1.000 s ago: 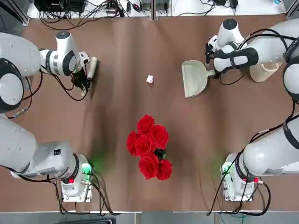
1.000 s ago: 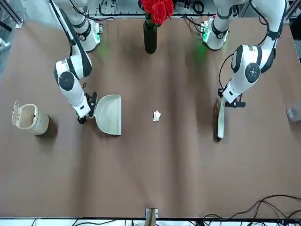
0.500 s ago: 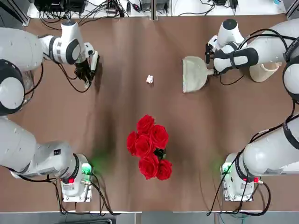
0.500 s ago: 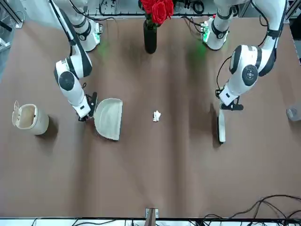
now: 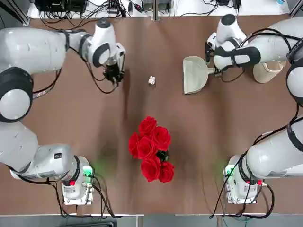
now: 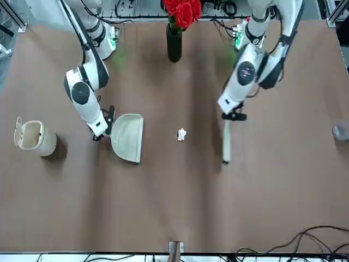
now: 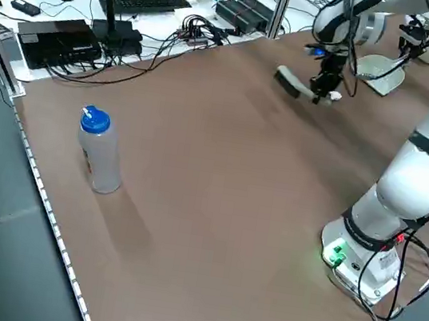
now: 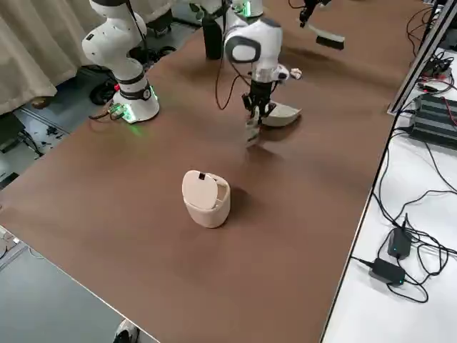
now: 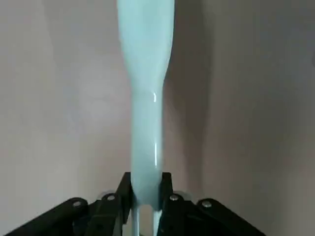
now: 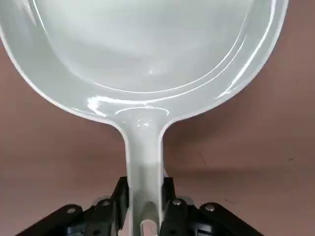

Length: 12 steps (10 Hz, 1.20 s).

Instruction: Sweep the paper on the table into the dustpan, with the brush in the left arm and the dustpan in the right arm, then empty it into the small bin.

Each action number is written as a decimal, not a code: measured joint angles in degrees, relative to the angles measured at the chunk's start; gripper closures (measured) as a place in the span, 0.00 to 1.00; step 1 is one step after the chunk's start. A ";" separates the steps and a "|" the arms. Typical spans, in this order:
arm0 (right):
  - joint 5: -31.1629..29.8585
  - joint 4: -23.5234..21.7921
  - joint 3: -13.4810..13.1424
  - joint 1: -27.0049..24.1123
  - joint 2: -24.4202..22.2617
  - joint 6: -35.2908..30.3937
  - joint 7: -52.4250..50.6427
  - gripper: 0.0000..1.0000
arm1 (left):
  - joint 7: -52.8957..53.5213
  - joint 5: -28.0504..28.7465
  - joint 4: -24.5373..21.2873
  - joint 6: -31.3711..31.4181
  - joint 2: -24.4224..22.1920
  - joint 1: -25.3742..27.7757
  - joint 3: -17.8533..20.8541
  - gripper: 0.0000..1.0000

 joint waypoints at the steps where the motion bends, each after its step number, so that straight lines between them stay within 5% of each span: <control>1: 0.00 3.12 2.05 0.24 -0.12 -4.13 0.36 0.67 | -2.22 0.00 1.24 0.00 1.55 -2.48 -0.15 0.73; 7: -5.82 9.37 9.93 1.90 3.55 -12.81 16.62 0.67 | -17.43 0.50 2.44 5.06 7.96 -14.76 -0.06 0.73; 9: -8.86 11.34 12.74 2.27 7.90 -12.92 21.27 0.67 | -23.56 6.12 4.92 5.58 12.71 -16.43 -0.02 0.73; 12: -10.71 14.96 13.46 2.66 12.85 -13.03 21.91 0.67 | -29.53 12.19 8.84 5.72 18.94 -17.20 0.04 0.73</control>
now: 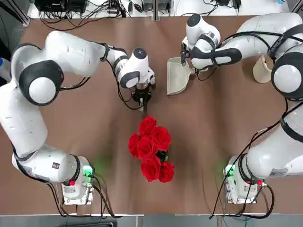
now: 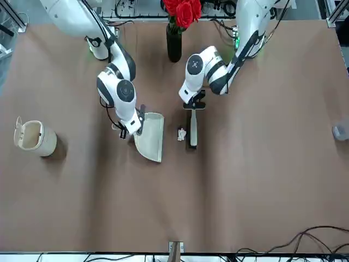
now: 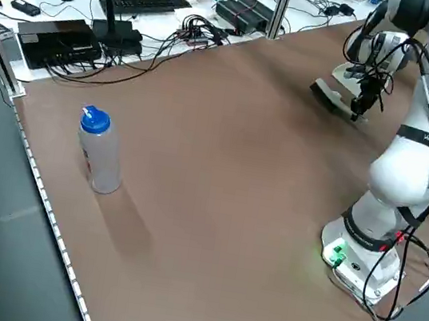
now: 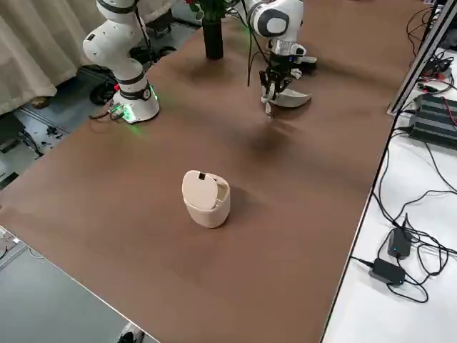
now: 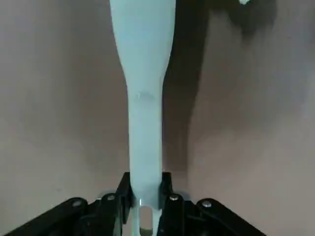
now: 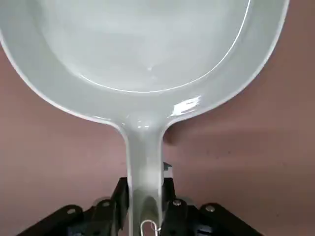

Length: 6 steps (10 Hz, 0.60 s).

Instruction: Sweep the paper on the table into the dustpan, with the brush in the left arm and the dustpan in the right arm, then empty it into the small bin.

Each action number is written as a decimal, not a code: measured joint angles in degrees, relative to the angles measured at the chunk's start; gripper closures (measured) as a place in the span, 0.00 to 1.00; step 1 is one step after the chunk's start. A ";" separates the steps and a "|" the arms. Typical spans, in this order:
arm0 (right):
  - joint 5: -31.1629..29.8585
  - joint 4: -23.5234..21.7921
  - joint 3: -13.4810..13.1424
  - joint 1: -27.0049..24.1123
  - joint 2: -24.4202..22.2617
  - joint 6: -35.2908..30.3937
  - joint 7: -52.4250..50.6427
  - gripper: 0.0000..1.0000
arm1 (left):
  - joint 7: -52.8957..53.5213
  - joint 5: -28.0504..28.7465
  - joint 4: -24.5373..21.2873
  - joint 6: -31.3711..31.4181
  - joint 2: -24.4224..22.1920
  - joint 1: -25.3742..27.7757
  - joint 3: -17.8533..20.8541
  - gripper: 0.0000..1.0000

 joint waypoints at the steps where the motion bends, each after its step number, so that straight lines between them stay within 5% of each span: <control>1: -0.13 1.31 0.30 0.12 1.17 -0.23 -0.01 0.67 | -1.12 0.45 1.48 0.02 1.35 -0.56 0.03 0.73; 6: -1.20 4.12 0.99 1.43 4.13 -1.18 1.76 0.67 | -1.86 0.56 5.01 -0.10 3.16 -1.58 0.68 0.73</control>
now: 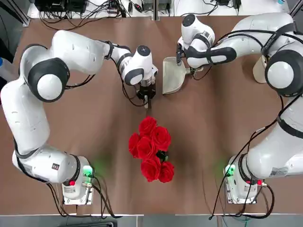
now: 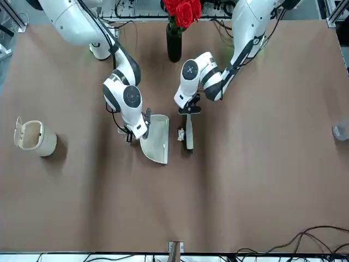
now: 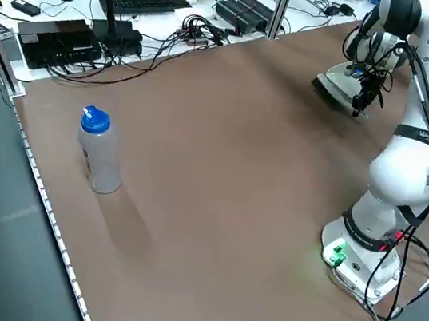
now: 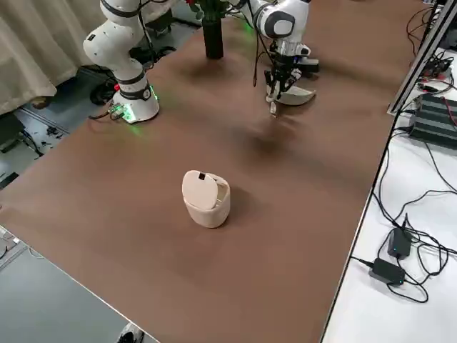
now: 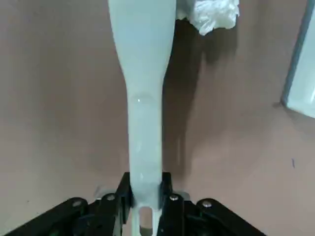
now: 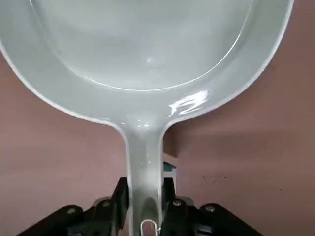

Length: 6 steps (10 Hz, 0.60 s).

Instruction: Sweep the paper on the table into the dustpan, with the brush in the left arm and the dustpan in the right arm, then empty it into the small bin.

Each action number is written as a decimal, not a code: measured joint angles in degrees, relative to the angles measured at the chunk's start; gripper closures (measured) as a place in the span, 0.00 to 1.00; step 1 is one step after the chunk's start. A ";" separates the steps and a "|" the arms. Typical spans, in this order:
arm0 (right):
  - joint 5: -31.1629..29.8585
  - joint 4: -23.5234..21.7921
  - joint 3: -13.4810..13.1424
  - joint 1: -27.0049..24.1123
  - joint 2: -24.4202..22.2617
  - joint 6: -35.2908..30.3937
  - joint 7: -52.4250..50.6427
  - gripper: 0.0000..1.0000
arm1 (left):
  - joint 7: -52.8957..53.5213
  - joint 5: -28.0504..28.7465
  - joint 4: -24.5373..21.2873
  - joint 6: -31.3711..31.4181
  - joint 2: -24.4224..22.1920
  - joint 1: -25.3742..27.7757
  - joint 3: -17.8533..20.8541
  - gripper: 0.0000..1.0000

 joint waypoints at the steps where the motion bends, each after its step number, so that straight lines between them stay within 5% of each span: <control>1: -0.15 0.21 0.01 0.33 0.34 -0.05 0.57 0.67 | 0.00 0.00 0.65 0.00 0.37 -0.41 0.00 0.73; 6: -0.92 0.71 0.22 0.82 1.70 -0.08 1.63 0.67 | -0.64 0.00 5.11 -0.01 3.88 -4.25 0.16 0.73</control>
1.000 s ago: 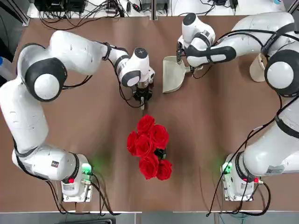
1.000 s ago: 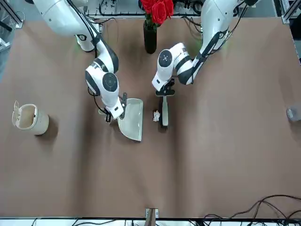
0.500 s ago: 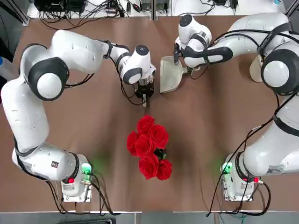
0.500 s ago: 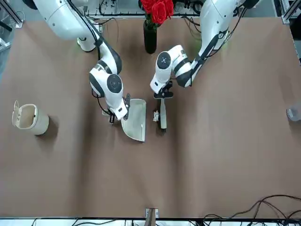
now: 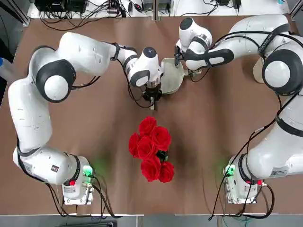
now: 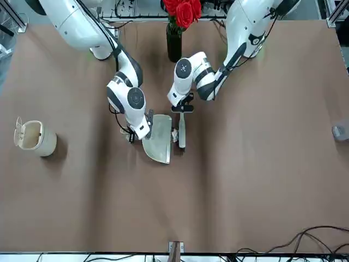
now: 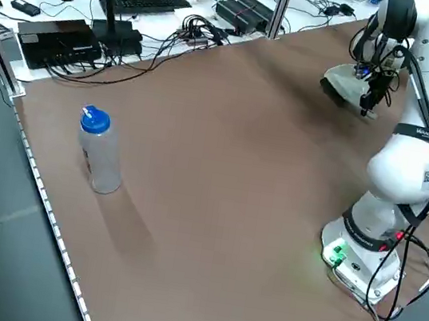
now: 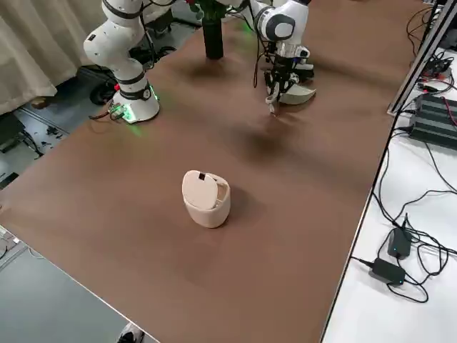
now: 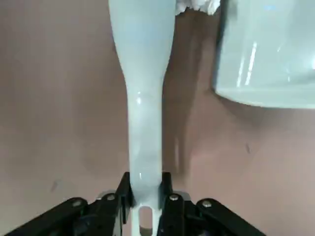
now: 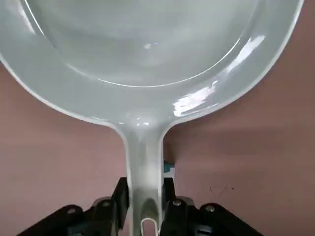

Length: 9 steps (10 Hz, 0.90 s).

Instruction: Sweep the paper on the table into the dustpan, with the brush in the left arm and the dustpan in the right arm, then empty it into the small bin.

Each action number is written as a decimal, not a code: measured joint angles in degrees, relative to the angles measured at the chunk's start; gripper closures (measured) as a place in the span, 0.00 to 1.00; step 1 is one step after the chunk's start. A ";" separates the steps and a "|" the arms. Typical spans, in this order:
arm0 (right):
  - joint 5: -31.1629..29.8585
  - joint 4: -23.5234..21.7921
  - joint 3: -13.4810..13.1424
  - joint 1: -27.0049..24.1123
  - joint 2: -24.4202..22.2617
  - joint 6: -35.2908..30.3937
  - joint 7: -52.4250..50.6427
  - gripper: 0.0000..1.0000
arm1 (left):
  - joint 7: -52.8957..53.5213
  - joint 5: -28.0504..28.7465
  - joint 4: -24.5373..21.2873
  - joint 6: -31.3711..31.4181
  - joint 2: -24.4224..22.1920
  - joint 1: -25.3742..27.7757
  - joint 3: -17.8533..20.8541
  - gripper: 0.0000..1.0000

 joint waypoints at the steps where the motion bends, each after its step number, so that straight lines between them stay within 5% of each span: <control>1: -0.05 0.03 0.21 0.06 0.03 0.00 0.13 0.67 | -0.45 0.00 0.78 0.00 0.70 -1.35 0.64 0.73; 5: -0.09 0.21 0.28 0.11 0.24 0.00 0.22 0.67 | -2.81 0.00 7.83 0.00 4.39 -9.69 5.99 0.73; 9: -0.09 0.28 0.29 0.11 0.26 -0.04 0.21 0.67 | -3.78 0.00 11.39 0.10 5.01 -10.50 6.59 0.73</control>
